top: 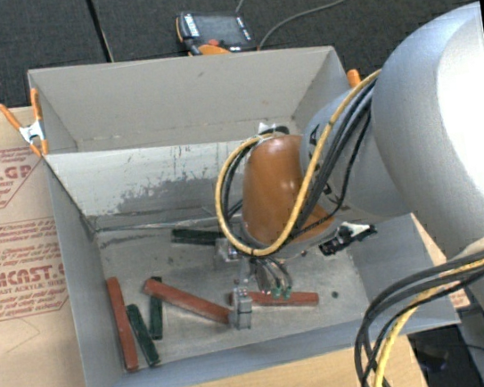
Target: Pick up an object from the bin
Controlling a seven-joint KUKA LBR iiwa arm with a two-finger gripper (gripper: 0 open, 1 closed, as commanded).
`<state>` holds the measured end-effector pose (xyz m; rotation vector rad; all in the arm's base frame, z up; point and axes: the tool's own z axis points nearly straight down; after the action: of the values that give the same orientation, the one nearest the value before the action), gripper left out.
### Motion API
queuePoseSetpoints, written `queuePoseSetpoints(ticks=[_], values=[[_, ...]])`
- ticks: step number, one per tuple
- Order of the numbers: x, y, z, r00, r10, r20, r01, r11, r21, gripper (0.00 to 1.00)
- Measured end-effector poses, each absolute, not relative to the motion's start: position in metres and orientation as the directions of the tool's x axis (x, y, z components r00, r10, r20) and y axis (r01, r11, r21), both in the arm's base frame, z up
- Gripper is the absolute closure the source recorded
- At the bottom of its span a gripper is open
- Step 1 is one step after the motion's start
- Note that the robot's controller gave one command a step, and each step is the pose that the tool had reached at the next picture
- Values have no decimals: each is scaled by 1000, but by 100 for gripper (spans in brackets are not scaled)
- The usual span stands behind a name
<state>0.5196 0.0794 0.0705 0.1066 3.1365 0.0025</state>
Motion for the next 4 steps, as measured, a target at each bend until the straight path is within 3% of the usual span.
queuePoseSetpoints(ticks=[1, 2, 3, 4], values=[[488, 103, 70, -983, 185, 1, 185, 983, 1, 0], [489, 102, 71, -983, 185, -1, 185, 983, 1, 100], [488, 102, 69, -983, 185, 1, 185, 983, 0, 0], [488, 102, 70, -983, 185, 1, 185, 983, 0, 100]])
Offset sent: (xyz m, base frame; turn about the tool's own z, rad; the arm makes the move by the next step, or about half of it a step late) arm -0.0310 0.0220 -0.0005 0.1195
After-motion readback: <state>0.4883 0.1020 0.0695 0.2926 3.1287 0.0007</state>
